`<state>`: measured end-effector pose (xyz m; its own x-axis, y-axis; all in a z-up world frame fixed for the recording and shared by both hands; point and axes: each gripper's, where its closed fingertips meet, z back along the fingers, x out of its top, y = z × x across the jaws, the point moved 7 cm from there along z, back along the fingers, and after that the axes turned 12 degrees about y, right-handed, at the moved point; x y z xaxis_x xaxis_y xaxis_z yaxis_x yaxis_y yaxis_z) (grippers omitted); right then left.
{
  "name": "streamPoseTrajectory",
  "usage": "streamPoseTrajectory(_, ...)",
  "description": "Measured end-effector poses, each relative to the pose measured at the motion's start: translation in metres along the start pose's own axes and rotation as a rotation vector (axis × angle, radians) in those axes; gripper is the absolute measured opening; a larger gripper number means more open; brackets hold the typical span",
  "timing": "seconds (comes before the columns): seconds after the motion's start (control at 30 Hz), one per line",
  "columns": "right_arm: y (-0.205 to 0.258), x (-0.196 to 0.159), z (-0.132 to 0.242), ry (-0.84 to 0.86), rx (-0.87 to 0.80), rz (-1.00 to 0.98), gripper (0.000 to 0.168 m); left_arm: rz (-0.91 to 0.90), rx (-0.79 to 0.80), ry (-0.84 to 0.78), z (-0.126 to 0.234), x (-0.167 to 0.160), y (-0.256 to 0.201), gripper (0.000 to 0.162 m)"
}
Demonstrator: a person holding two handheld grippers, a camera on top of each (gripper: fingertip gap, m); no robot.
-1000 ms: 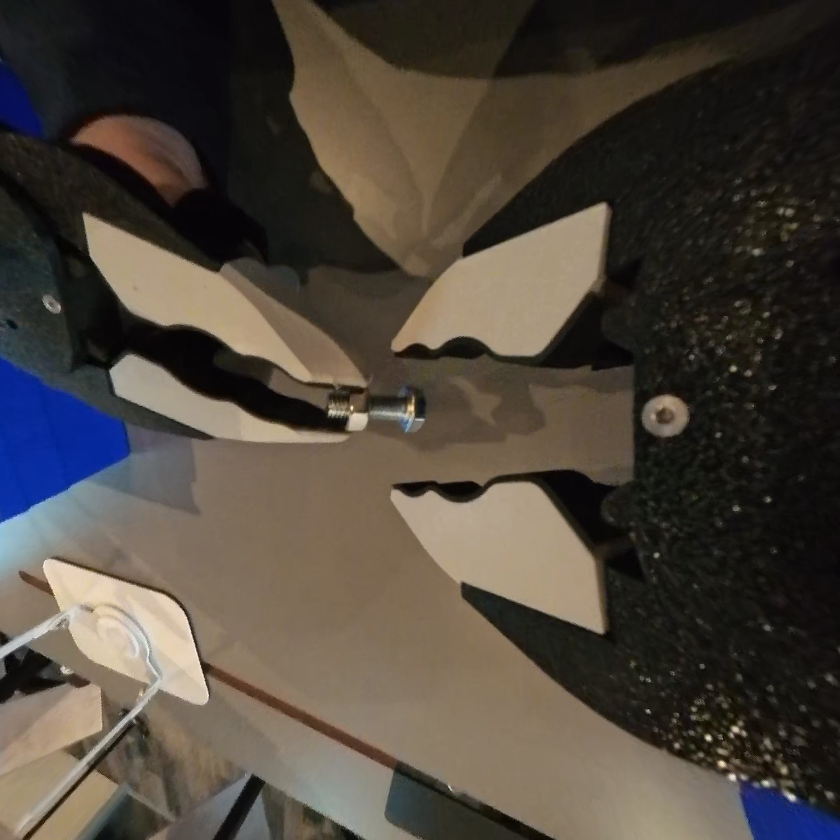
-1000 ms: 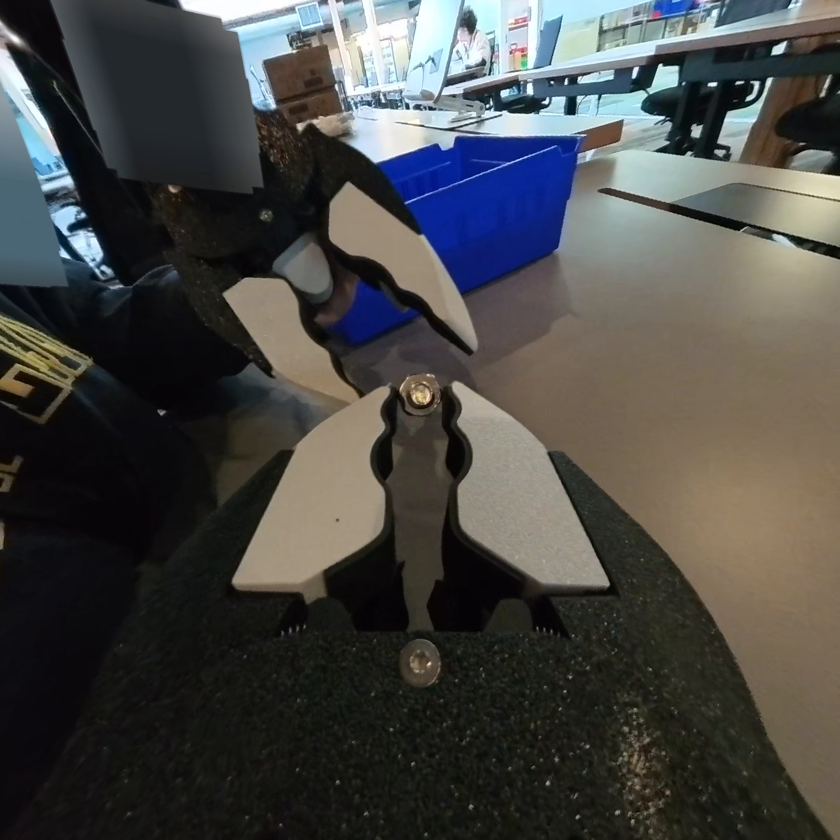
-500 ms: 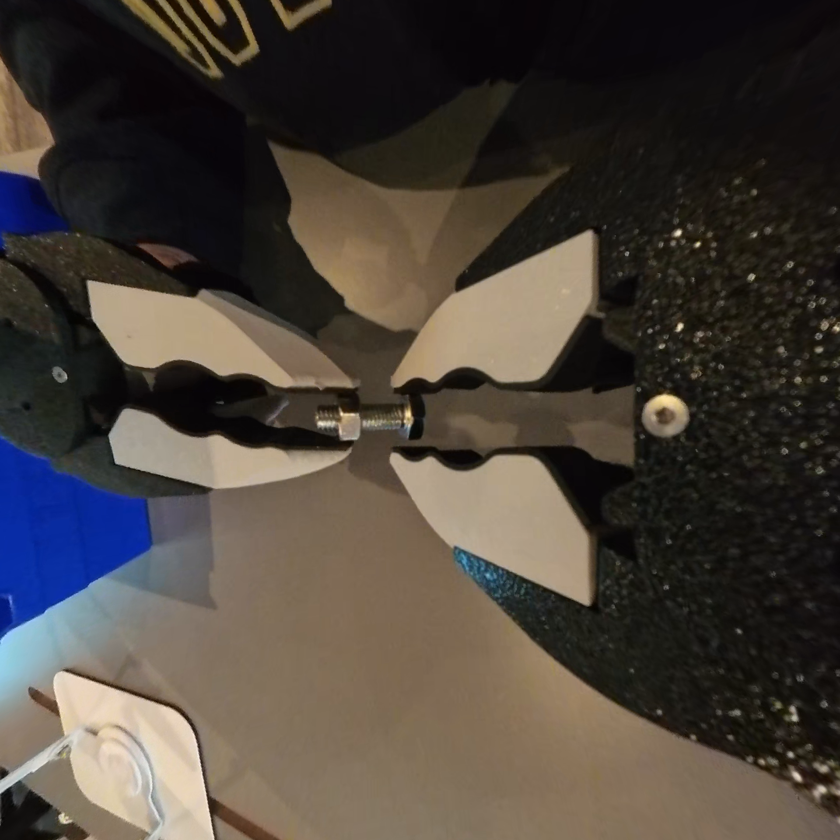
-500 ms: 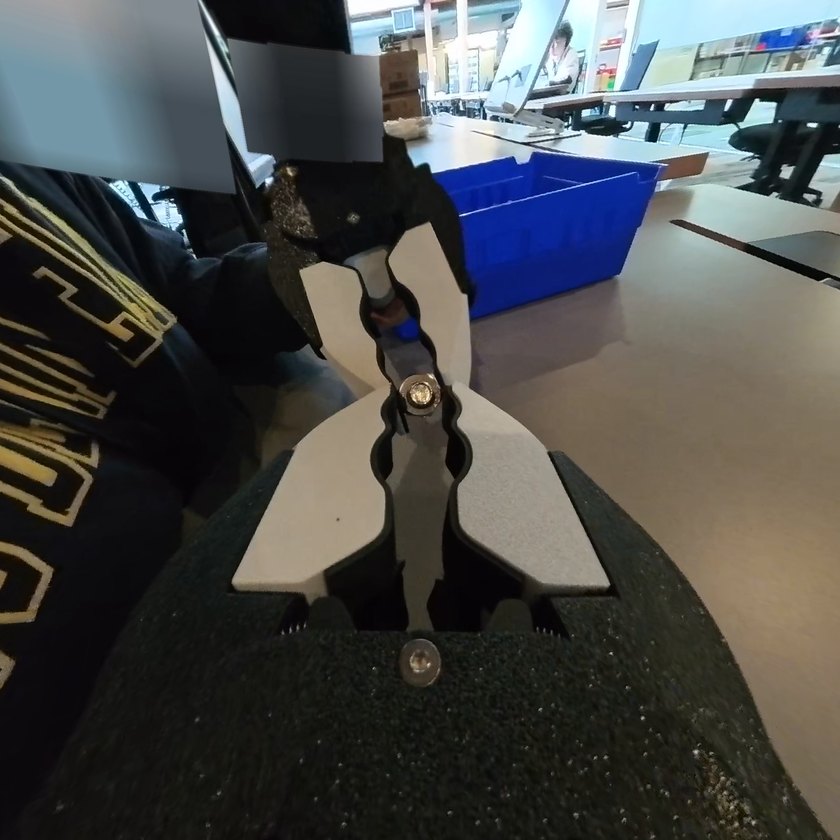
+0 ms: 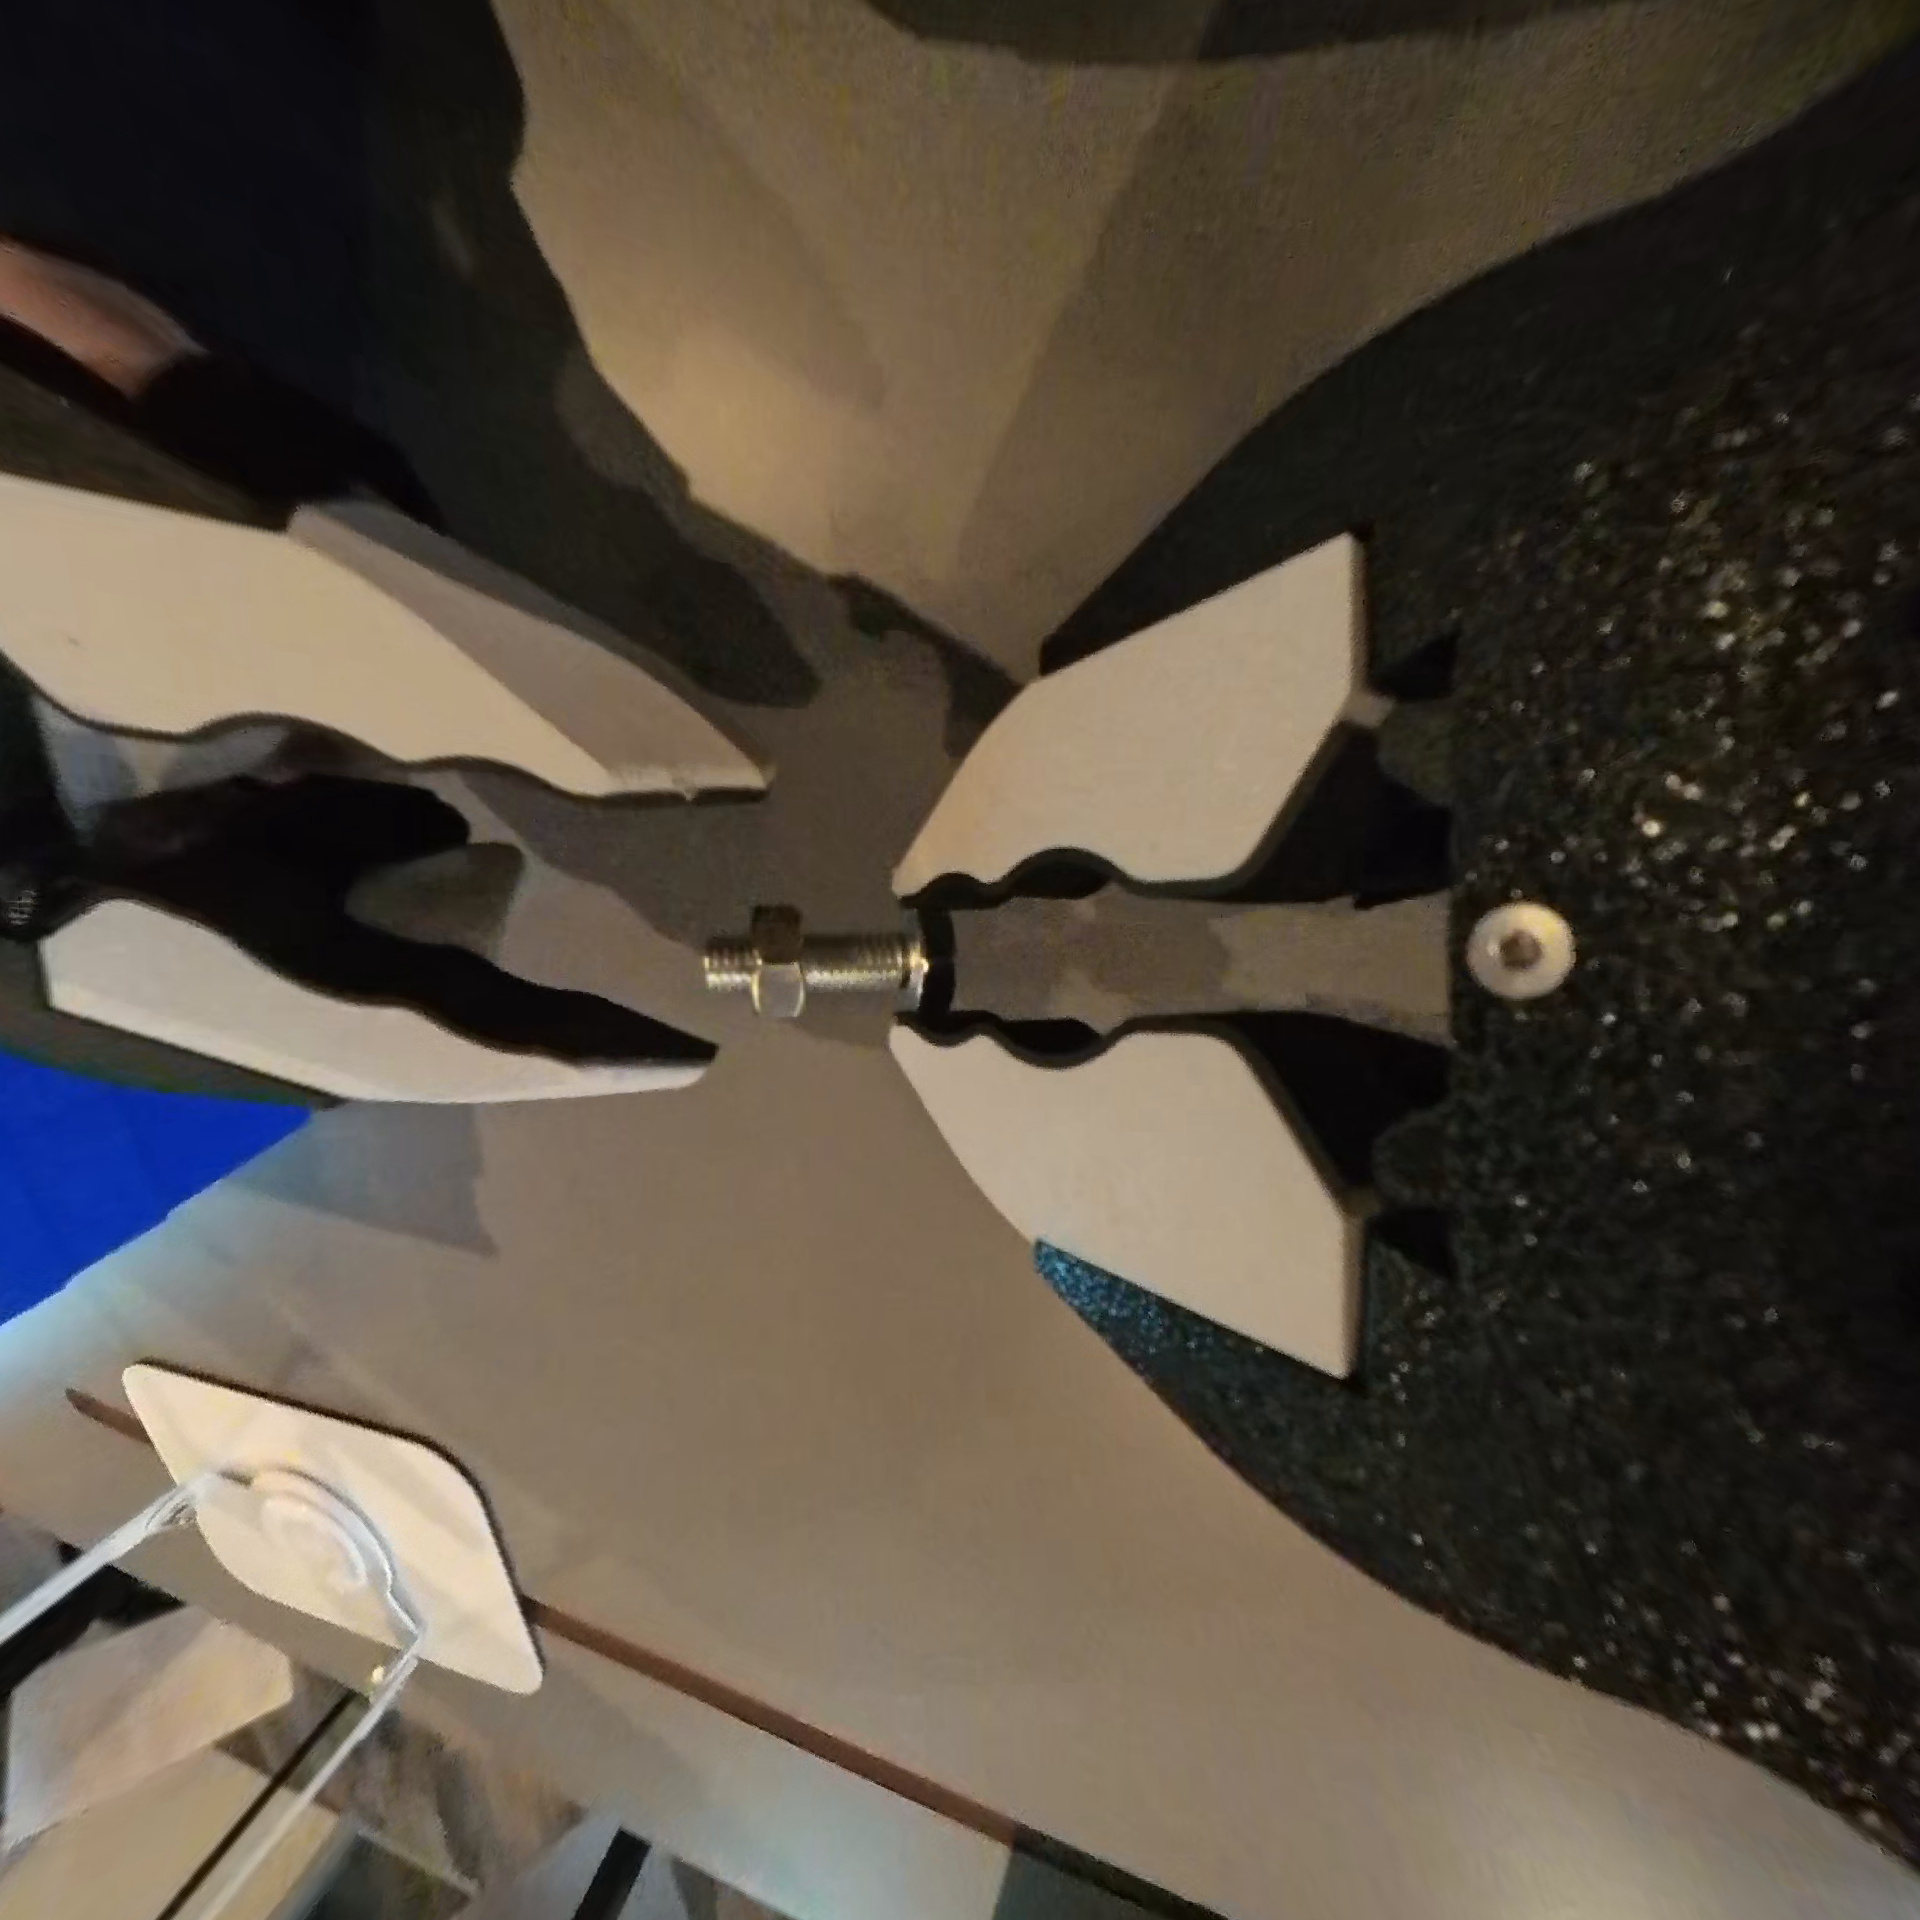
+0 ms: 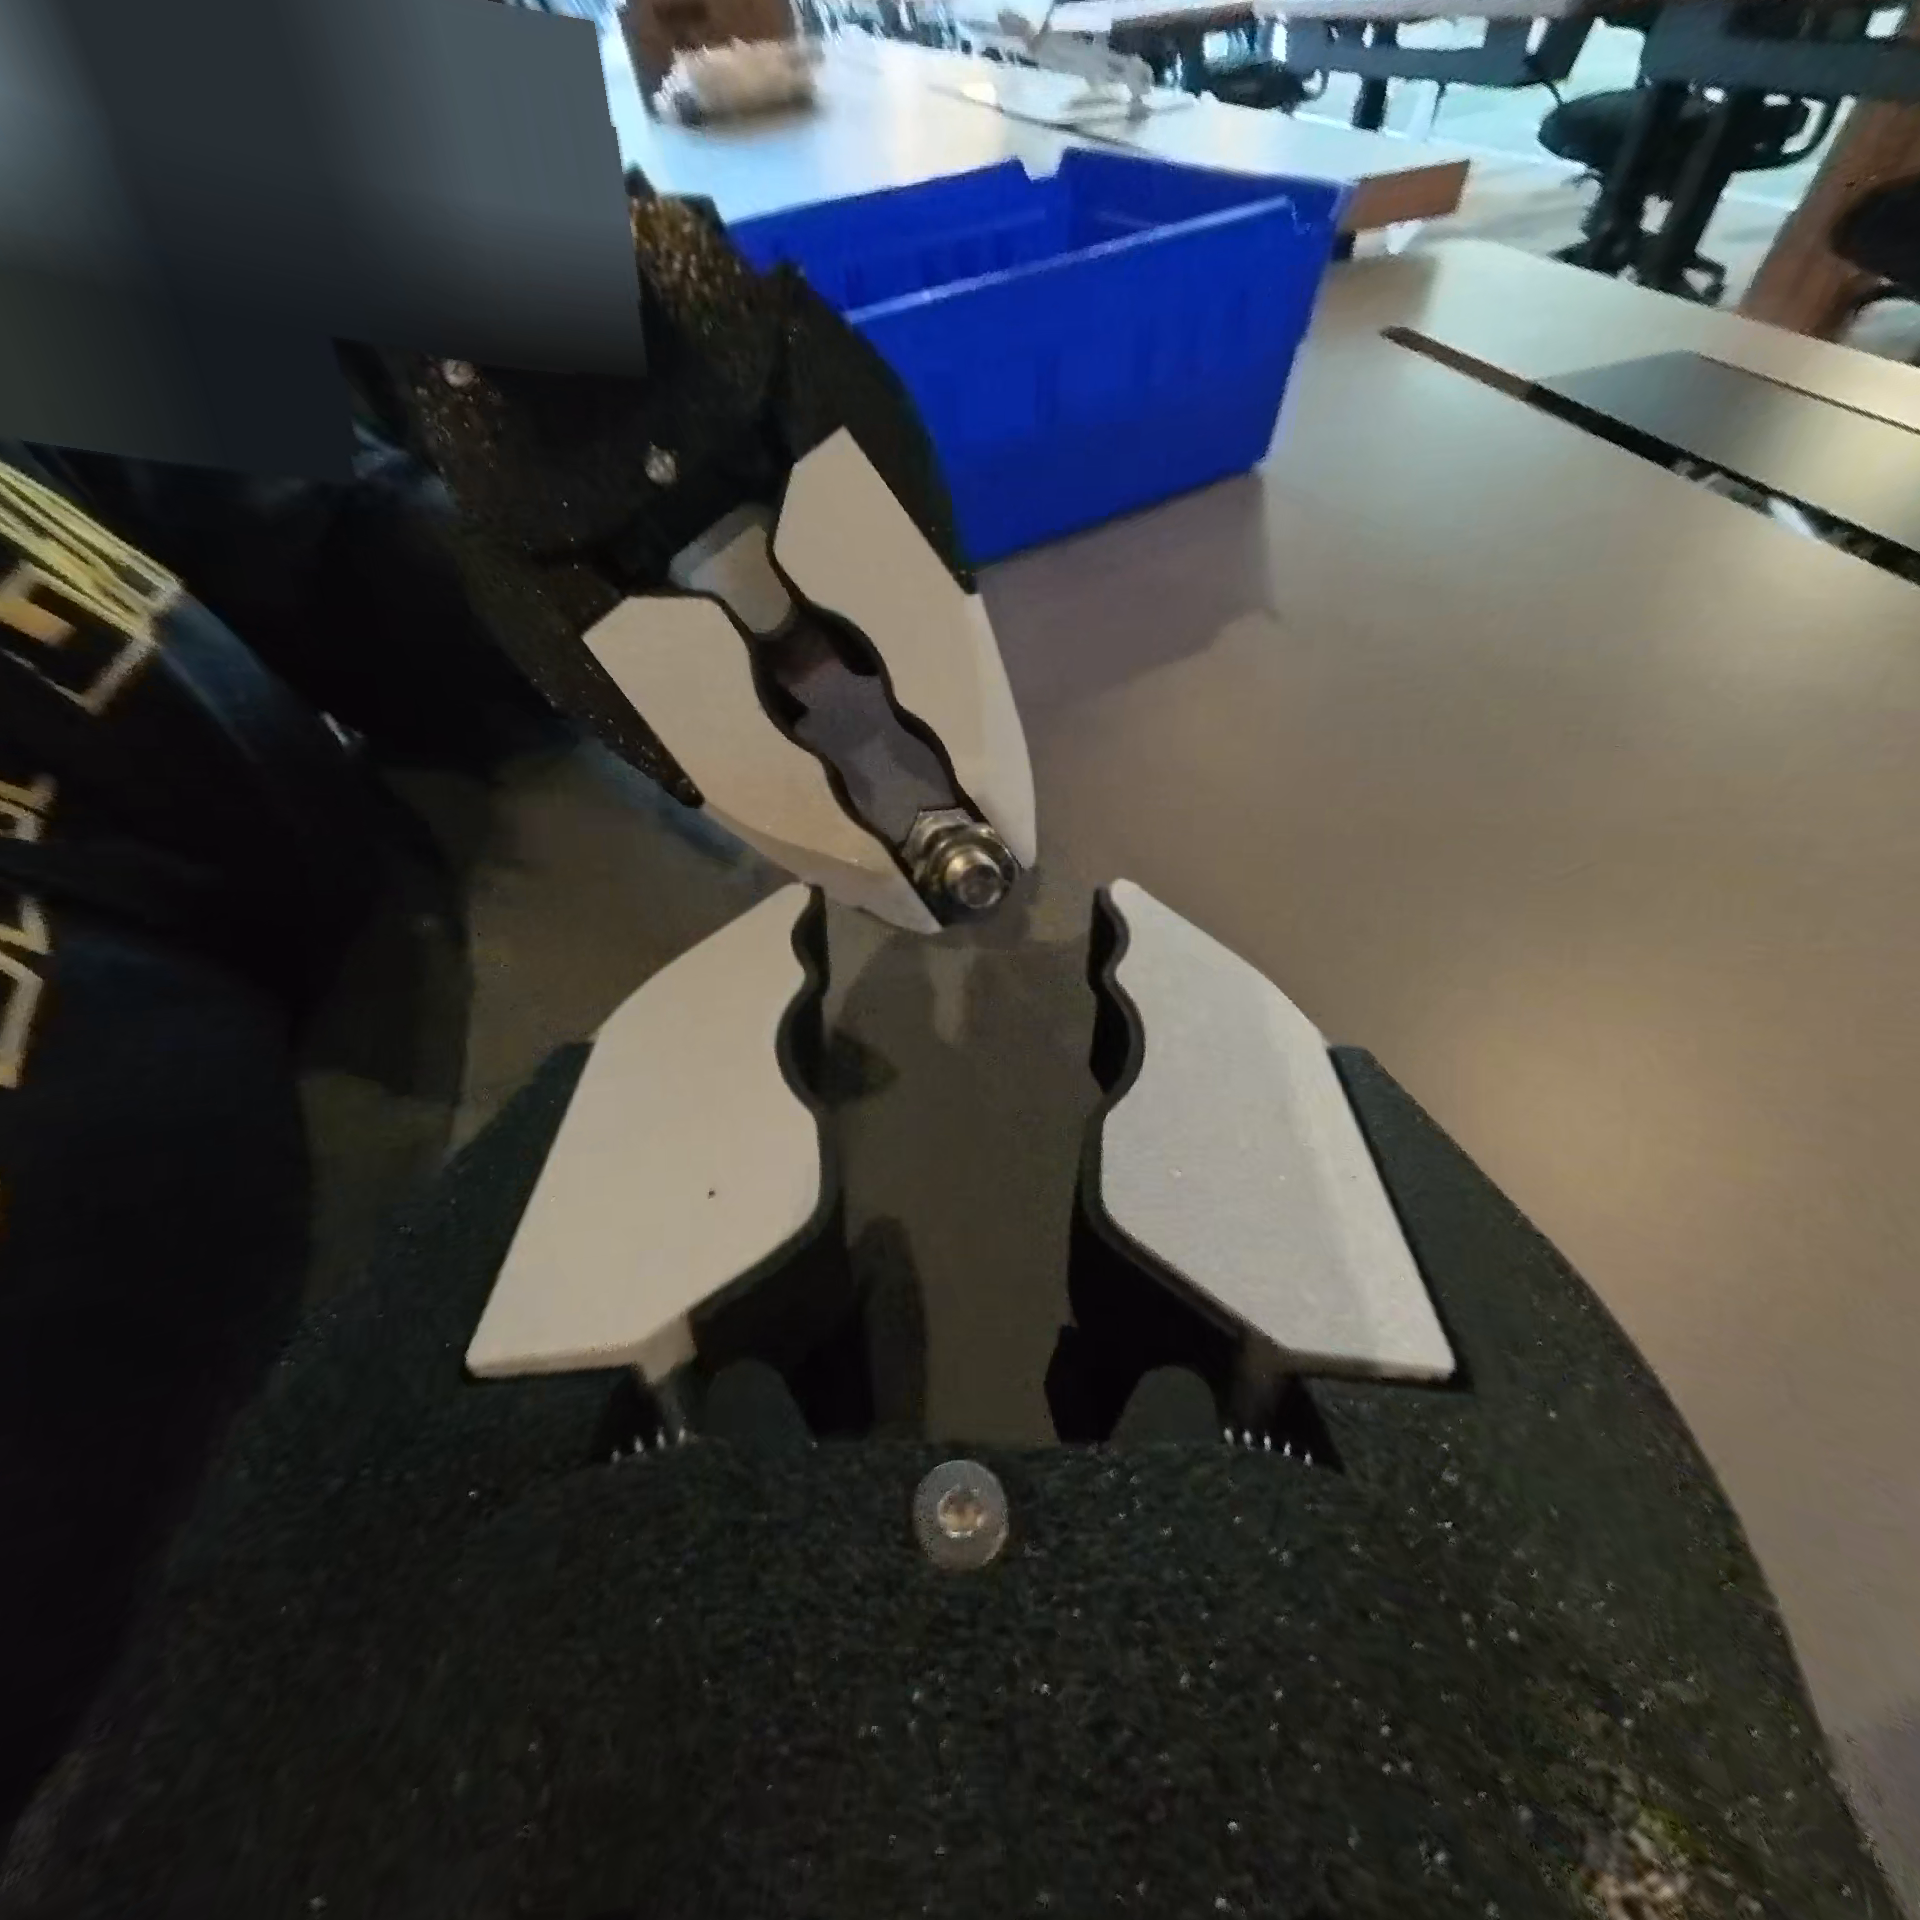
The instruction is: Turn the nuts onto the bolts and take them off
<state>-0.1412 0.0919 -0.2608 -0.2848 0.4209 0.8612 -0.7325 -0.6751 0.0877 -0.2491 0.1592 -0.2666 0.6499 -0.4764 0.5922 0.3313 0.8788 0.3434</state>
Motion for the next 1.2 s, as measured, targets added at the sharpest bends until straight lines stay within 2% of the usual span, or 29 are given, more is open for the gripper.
streamPoseTrajectory(0.03,-0.001,-0.003,0.001,0.021,-0.016,0.006,0.049,-0.003,-0.015,-0.008,-0.005,-0.001,-0.001,0.018)
streamPoseTrajectory(0.2,-0.002,-0.008,-0.001,0.074,0.003,-0.014,0.049,-0.024,-0.101,-0.006,-0.027,-0.008,-0.002,0.018)
streamPoseTrajectory(0.5,-0.003,-0.017,-0.009,0.194,0.020,-0.062,0.045,-0.014,-0.190,-0.014,-0.035,-0.018,-0.006,0.017)
streamPoseTrajectory(0.93,-0.002,-0.024,-0.015,0.267,0.054,-0.110,0.039,-0.002,-0.207,-0.007,-0.037,-0.018,-0.005,0.018)
streamPoseTrajectory(1.2,0.003,-0.020,-0.018,0.231,0.058,-0.079,0.048,0.001,-0.211,-0.007,-0.037,-0.018,-0.005,0.018)
